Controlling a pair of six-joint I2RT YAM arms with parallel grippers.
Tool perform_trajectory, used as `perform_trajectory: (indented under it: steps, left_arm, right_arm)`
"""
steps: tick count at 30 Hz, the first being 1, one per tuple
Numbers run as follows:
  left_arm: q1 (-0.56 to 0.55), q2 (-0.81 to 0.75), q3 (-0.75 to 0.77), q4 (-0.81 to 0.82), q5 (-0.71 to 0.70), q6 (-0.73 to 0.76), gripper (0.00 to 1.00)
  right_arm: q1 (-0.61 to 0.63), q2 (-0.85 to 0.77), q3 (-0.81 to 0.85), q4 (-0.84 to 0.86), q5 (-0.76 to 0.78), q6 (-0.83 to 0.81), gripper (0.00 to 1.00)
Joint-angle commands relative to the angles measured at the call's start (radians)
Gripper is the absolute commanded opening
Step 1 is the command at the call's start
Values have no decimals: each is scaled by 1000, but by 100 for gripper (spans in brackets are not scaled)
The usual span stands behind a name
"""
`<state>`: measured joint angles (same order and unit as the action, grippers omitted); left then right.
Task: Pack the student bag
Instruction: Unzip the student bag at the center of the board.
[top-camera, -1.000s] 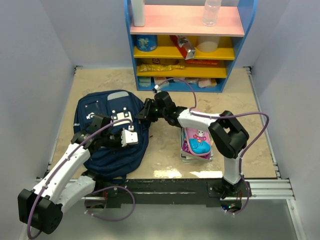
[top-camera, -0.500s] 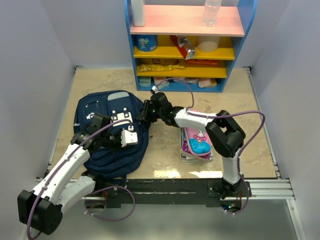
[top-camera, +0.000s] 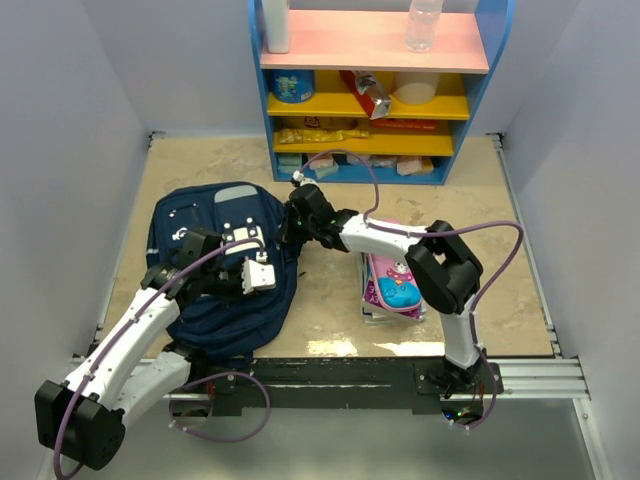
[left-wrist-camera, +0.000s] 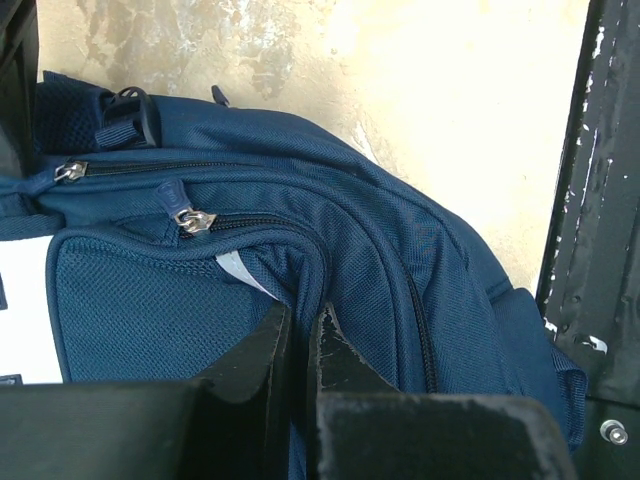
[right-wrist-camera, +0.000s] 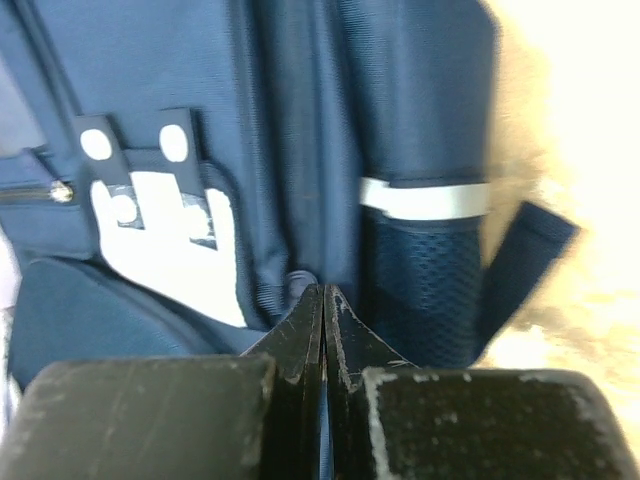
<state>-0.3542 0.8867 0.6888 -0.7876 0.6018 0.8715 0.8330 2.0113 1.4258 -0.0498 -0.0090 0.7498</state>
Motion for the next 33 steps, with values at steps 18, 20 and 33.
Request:
perform_trajectory:
  steps: [18,20,33]
  left_arm:
    - [-5,3,37,100,76,-45,0]
    - [-5,3,37,100,75,-43,0]
    - [-5,-6,23,105,76,-43,0]
  right_arm:
    - [28,-68,30,-53,63,-164,47]
    - [31,-42,67,-77,58,-174,46]
    - [35,-12,91,-151,164,-185,29]
